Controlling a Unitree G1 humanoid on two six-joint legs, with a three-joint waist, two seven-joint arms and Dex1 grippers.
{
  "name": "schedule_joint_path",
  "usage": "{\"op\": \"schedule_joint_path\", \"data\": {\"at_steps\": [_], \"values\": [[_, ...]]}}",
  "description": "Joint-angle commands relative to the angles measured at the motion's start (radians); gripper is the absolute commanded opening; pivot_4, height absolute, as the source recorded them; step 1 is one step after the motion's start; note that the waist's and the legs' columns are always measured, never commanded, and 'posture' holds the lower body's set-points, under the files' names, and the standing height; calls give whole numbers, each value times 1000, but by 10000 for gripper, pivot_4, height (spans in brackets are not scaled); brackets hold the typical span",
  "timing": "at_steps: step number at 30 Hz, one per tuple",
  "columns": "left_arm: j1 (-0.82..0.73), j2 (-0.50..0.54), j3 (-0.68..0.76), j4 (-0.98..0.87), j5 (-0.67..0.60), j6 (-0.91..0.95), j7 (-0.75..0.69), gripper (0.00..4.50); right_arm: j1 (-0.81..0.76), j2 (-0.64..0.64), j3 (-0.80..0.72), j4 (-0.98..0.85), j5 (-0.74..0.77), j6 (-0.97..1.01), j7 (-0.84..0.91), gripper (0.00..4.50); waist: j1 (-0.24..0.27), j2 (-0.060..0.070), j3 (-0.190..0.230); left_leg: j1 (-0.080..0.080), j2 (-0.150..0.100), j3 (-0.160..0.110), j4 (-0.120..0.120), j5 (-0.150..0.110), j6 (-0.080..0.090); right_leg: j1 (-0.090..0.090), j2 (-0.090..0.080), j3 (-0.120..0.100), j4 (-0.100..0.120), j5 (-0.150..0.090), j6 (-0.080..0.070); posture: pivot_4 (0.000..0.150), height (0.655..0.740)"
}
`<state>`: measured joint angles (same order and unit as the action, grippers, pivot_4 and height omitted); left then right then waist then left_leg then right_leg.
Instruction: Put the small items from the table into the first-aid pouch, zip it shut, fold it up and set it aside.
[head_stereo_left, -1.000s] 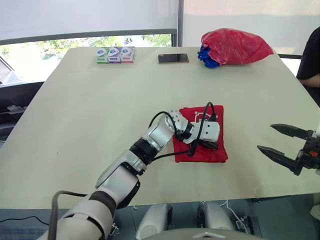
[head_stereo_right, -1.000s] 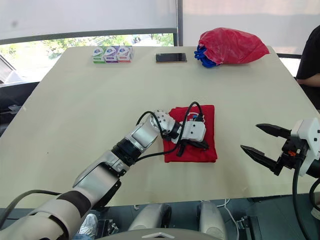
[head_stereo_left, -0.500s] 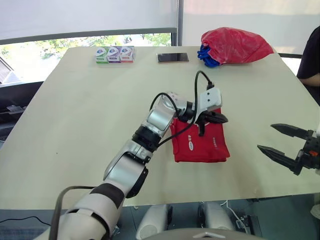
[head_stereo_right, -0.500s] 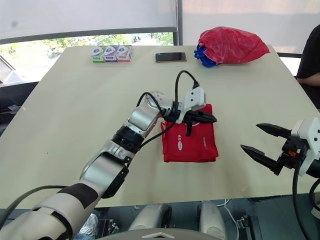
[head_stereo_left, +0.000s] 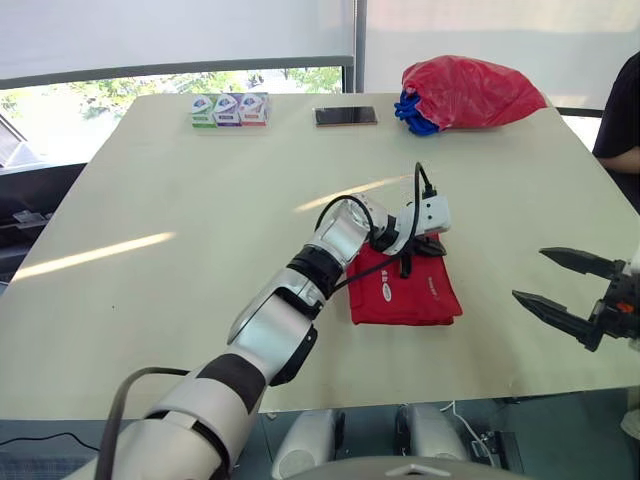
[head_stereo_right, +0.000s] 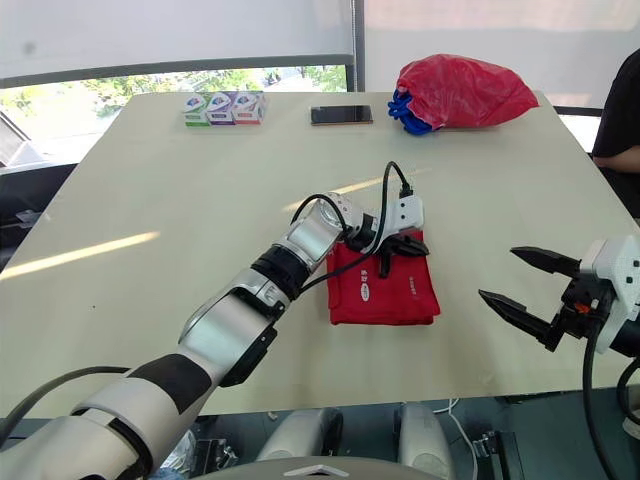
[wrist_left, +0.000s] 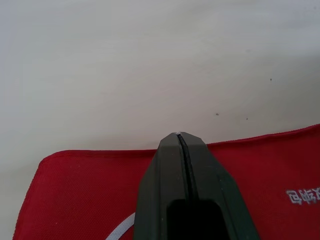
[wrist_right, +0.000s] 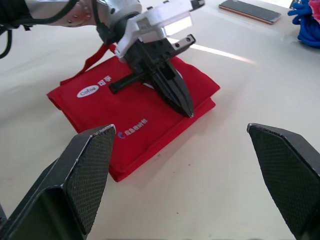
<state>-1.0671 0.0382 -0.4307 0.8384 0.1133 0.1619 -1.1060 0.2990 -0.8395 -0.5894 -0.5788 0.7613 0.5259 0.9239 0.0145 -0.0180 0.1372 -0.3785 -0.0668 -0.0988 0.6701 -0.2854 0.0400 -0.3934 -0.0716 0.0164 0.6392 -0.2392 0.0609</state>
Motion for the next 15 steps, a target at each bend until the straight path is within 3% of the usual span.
{"op": "schedule_joint_path", "data": {"at_steps": [1,7,10,14,15], "values": [[59,15,-2,19,11,9,-8,226,-1,1,-32,-26,19,0,-6,45000,0,0,-1,0,0,0,0,0,0,0,0,0,0,0,0,1500,7400],[86,64,161,-206,-163,-17,-84,226,-21,-8,-15,-8,12,6,-9,45000,-3,1,1,-1,1,0,0,0,0,-1,0,1,1,0,0,1500,7400],[108,156,226,-336,-247,15,-161,226,-24,-19,-8,3,11,41,-26,45000,-2,0,2,-2,1,0,0,0,-1,-3,0,1,2,0,0,1500,7400],[175,357,303,-490,-345,43,-304,226,-66,-23,32,30,27,92,-50,45000,-5,1,2,-1,1,1,0,0,-1,-3,0,2,1,0,0,1500,7400],[183,381,313,-507,-358,53,-315,2690,-70,-25,38,33,31,103,-50,45000,-6,1,2,-1,1,1,0,0,-1,-3,0,2,1,0,-1,1500,7400]]}}
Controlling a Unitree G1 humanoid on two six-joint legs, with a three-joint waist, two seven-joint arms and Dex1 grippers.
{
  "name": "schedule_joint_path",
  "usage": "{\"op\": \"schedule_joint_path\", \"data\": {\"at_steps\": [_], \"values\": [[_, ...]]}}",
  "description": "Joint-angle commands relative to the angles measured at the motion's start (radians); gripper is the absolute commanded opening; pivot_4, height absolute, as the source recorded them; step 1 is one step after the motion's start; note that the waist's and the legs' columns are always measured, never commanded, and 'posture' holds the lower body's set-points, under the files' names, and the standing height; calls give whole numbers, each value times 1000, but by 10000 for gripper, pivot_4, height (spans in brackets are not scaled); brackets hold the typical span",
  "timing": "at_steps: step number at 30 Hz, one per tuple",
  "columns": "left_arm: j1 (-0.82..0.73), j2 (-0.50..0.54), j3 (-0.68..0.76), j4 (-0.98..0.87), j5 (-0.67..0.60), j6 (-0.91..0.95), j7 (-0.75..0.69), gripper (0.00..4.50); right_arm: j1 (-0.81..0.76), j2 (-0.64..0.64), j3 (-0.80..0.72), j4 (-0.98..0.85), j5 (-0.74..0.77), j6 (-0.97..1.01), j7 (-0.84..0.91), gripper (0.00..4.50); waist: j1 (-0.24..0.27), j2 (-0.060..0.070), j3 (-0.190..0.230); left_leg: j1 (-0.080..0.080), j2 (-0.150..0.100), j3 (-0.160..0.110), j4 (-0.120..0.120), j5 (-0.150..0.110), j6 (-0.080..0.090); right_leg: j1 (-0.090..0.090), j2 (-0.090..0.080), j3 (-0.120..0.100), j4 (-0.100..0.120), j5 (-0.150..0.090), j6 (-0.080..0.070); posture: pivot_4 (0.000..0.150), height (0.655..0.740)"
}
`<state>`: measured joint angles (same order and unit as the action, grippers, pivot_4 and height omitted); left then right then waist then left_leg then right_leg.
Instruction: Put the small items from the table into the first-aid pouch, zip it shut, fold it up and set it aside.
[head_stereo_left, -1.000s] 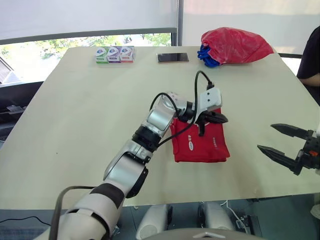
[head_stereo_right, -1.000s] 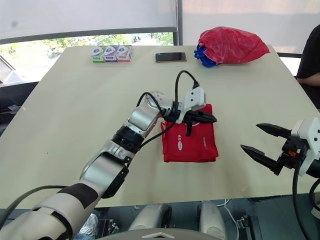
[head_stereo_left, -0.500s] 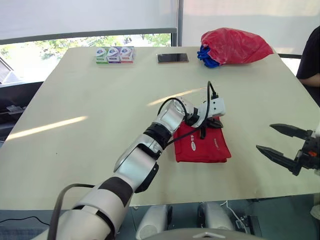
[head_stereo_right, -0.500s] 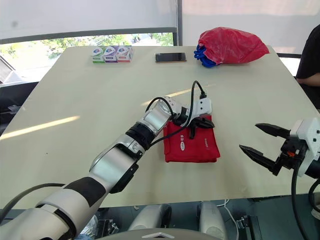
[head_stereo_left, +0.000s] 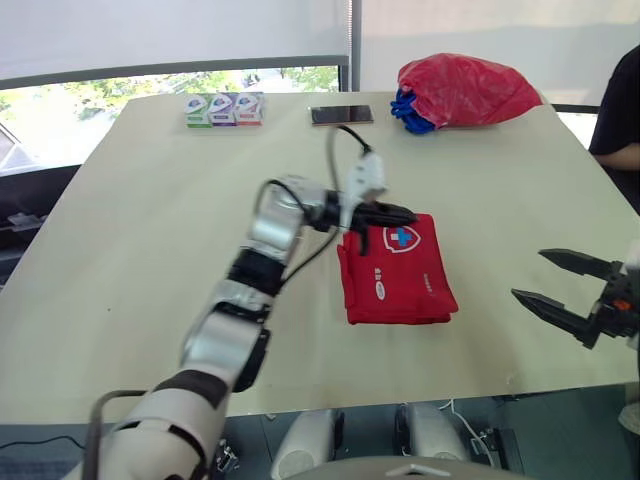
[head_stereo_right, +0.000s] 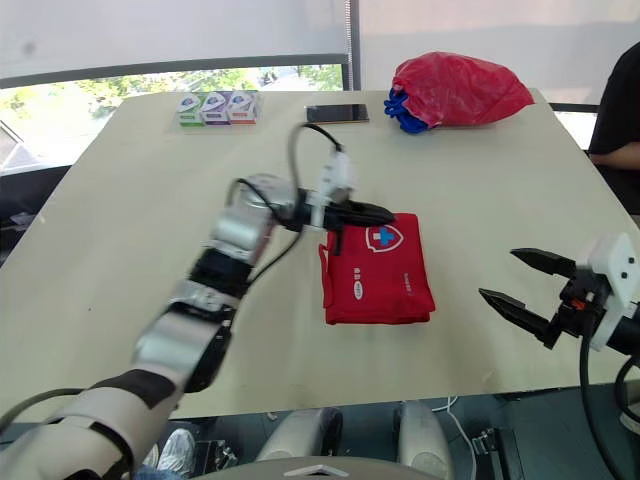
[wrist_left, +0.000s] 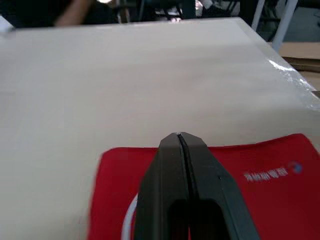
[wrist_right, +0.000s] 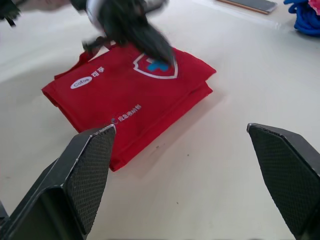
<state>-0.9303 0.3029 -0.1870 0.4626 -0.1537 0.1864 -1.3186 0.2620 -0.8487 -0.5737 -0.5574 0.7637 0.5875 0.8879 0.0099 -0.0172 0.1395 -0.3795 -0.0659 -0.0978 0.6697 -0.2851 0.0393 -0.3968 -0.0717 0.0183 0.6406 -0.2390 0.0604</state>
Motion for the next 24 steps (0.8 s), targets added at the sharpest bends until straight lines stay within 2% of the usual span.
{"op": "schedule_joint_path", "data": {"at_steps": [1,2,7,8,12,17,22,23,24], "values": [[59,146,79,-154,-109,47,-118,5554,-44,-19,36,18,27,60,-24,45000,4,0,0,0,0,0,0,0,0,0,0,0,0,0,0,1500,7400],[68,167,83,-174,-124,62,-128,8025,-51,-22,45,22,26,73,-30,45000,7,0,0,0,0,0,0,0,0,0,0,0,0,0,0,1500,7400],[172,377,160,-375,-285,238,-263,26882,-214,1,246,100,-2,175,-96,45000,-3,-2,2,-1,0,-1,1,0,0,0,-1,-1,0,0,0,1500,7400],[189,413,168,-401,-307,252,-280,28501,-246,9,279,115,-7,191,-106,45000,-5,-1,2,-1,0,-1,0,0,0,0,0,-1,0,0,0,1500,7400],[269,591,184,-504,-422,294,-296,44581,-347,53,424,153,-63,189,-111,45000,-13,0,3,-1,0,-2,-1,0,0,0,-1,-1,-1,0,-1,1500,7400],[364,715,258,-607,-505,370,-280,44581,-472,147,537,294,-115,240,-162,45000,-17,0,4,-1,0,-2,-1,0,0,-1,-1,-1,-1,0,-1,1500,7400],[380,746,308,-687,-569,444,-203,44581,-600,213,610,440,-93,407,-165,45000,-22,1,6,0,0,-2,-1,0,0,-1,0,-1,-1,0,-1,1500,7400],[379,747,310,-700,-574,453,-188,45000,-618,220,629,448,-91,424,-147,40002,-22,1,6,0,0,-2,-1,0,0,-1,0,-1,-1,0,-1,1500,7400],[378,747,313,-711,-580,461,-177,45000,-629,224,643,450,-92,438,-136,39591,-25,1,6,0,0,-2,-1,0,0,-1,0,-1,-1,0,-1,1500,7400]]}}
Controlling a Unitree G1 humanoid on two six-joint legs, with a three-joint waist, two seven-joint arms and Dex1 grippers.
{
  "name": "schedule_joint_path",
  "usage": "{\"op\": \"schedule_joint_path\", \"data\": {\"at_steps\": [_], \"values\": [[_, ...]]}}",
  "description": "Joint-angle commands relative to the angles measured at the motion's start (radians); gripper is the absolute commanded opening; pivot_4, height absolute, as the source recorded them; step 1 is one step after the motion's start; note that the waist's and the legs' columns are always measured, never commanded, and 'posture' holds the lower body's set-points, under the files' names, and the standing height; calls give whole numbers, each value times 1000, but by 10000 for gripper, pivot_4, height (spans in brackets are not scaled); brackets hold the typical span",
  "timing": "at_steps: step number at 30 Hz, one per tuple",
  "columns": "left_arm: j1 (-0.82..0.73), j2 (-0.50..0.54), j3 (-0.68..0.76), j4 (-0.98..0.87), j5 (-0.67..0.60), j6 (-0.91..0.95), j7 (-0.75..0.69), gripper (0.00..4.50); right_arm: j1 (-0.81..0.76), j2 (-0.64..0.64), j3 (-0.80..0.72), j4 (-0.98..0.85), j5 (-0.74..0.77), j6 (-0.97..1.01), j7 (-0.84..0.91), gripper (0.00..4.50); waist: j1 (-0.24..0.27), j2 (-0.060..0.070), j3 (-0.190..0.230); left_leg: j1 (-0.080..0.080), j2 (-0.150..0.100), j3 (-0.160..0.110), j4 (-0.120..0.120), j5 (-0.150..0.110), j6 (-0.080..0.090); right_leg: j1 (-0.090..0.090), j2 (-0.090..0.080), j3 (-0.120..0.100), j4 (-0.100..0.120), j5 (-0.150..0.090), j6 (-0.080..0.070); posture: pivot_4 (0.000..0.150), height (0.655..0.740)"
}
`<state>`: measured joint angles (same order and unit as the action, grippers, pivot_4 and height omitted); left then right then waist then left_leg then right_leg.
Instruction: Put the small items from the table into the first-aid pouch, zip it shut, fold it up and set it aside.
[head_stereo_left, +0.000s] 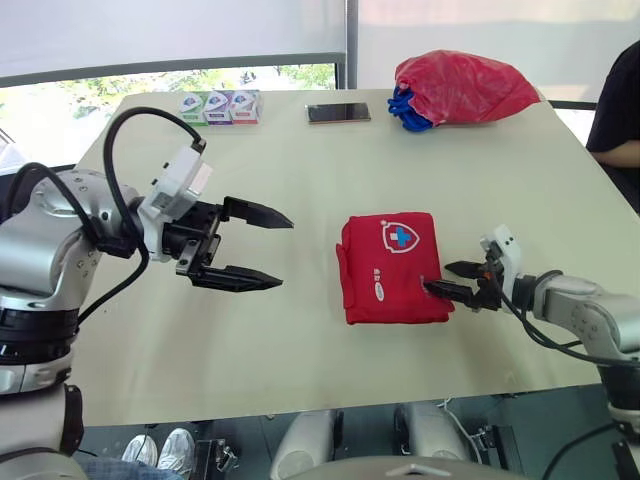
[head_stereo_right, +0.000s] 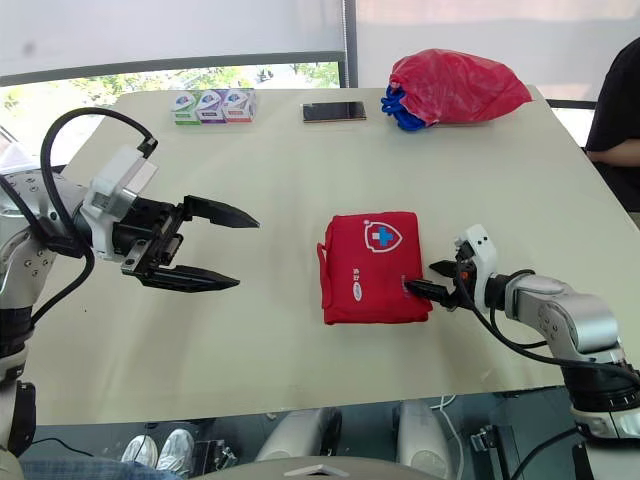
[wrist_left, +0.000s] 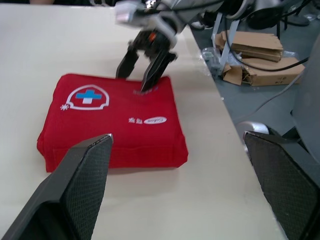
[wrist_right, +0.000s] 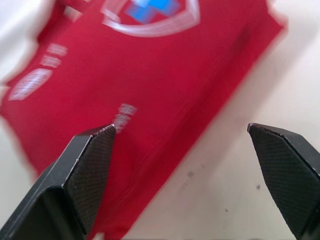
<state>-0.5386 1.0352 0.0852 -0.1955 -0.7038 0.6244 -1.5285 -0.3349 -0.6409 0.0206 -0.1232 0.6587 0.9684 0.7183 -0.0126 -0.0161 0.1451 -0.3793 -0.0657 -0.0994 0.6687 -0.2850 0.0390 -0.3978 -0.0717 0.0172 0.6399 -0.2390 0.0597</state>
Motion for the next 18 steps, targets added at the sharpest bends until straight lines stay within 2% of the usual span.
{"op": "schedule_joint_path", "data": {"at_steps": [1,3,5,6,9,10,13,18], "values": [[-18,13,46,-63,-44,37,44,45000,-39,22,56,15,10,61,38,34710,-4,0,0,0,0,0,0,0,0,0,0,0,0,0,0,1500,7400],[-29,8,55,-76,-68,60,64,45000,-48,43,48,21,9,63,32,27386,-5,0,0,0,1,0,-1,0,0,0,1,1,0,0,0,1500,7400],[-33,7,56,-82,-76,68,78,45000,-51,59,23,23,18,71,27,15398,-5,0,0,0,1,1,-1,0,0,-1,1,1,0,0,0,1500,7400],[-33,8,55,-83,-74,67,81,45000,-51,67,10,21,24,76,22,13178,-5,0,0,0,1,1,-1,0,0,-1,1,1,0,0,0,1500,7400],[-37,6,54,-80,-71,66,93,45000,-57,100,-66,24,48,92,-20,2368,-4,0,0,0,1,1,-1,0,0,-1,1,1,1,0,0,1500,7400],[-38,5,54,-79,-71,66,97,45000,-59,105,-81,25,51,95,-29,892,-3,0,0,0,1,1,-1,0,0,-2,1,1,1,0,0,1500,7400],[-53,-11,57,-64,-70,61,125,45000,-91,136,-180,76,50,66,-110,892,-1,0,0,0,0,1,-1,0,0,-2,1,2,1,0,0,1500,7400],[-73,-60,63,-40,-60,37,178,45000,-246,234,-414,290,-1,-141,-411,892,6,1,1,-1,-2,1,0,0,0,-3,0,2,1,0,0,1500,7400]]}}
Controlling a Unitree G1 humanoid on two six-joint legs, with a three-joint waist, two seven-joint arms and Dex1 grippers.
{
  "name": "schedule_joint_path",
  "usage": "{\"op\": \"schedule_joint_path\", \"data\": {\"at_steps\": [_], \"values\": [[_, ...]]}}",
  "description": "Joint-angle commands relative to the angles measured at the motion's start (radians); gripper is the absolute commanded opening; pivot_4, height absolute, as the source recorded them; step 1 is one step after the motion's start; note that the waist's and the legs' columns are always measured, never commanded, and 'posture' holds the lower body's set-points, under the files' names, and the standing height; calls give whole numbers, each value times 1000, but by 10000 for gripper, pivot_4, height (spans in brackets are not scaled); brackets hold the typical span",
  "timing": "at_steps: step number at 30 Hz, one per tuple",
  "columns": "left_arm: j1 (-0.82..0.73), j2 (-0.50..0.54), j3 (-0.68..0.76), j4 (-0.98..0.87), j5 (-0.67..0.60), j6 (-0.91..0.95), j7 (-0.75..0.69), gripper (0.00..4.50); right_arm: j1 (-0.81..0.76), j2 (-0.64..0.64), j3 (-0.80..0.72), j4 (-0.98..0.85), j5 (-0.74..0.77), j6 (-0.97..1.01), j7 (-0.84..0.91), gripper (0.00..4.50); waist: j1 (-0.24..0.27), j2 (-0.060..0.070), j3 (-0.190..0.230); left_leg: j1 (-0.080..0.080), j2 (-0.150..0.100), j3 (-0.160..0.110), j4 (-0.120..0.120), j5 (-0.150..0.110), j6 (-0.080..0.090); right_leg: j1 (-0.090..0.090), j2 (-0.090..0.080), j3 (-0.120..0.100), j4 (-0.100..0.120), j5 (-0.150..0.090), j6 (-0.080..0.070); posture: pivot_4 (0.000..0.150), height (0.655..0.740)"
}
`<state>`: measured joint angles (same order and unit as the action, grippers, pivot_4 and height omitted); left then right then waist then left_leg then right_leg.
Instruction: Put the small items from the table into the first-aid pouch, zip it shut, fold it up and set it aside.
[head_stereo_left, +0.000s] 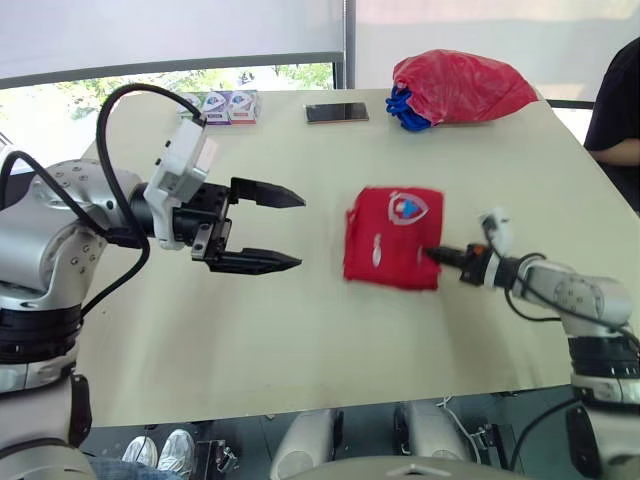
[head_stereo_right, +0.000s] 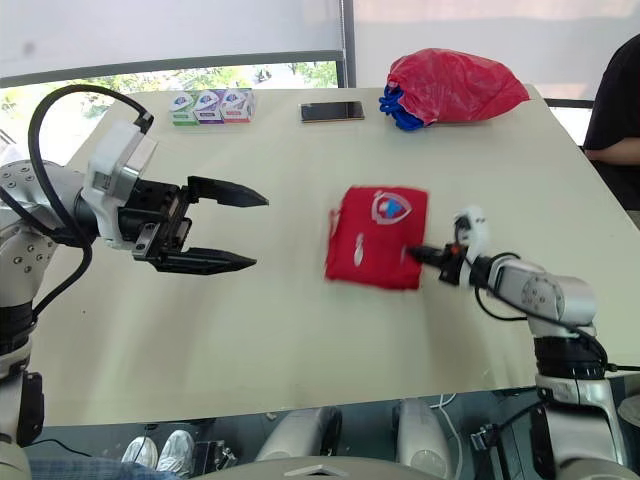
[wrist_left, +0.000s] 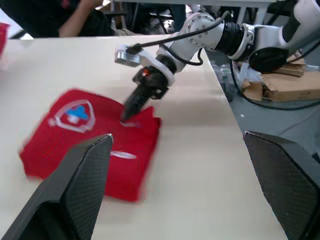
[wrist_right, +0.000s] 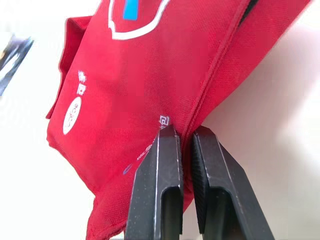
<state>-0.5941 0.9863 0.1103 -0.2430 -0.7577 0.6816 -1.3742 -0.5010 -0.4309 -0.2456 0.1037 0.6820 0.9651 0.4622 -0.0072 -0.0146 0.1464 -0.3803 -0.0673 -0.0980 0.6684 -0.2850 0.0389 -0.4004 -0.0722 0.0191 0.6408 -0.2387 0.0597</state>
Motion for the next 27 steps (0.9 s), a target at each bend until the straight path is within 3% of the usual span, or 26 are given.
{"op": "schedule_joint_path", "data": {"at_steps": [1,6,12,16,21,27], "values": [[-20,-20,41,14,-5,-24,35,45000,-115,47,-187,108,-35,-182,-220,892,-1,0,0,0,0,0,0,0,0,0,0,0,0,0,0,1500,7400],[-40,-62,48,45,14,-47,97,45000,-277,123,-355,344,-56,-382,-491,892,-11,0,0,-1,1,3,-4,1,-2,-4,1,3,1,0,0,1500,7400],[-49,-85,51,79,54,-58,197,45000,-351,138,-398,470,-43,-437,-551,892,-26,0,0,-1,1,8,-4,1,-2,-5,1,7,2,0,0,1500,7400],[-60,-106,66,111,69,-50,273,45000,-328,135,-395,470,-47,-430,-571,15949,-29,0,0,-1,1,8,-4,1,-1,-5,1,7,2,0,0,1500,7400],[-39,-116,70,124,74,-72,270,45000,-231,143,-344,297,-24,-346,-540,44080,-31,0,0,-1,1,8,-4,1,-1,-5,1,8,2,0,0,1500,7400],[20,-119,58,115,108,-151,229,45000,18,97,-179,-84,-19,-222,-395,44640,-33,0,-1,0,2,8,-5,1,-1,-5,1,9,2,0,0,1500,7400]]}}
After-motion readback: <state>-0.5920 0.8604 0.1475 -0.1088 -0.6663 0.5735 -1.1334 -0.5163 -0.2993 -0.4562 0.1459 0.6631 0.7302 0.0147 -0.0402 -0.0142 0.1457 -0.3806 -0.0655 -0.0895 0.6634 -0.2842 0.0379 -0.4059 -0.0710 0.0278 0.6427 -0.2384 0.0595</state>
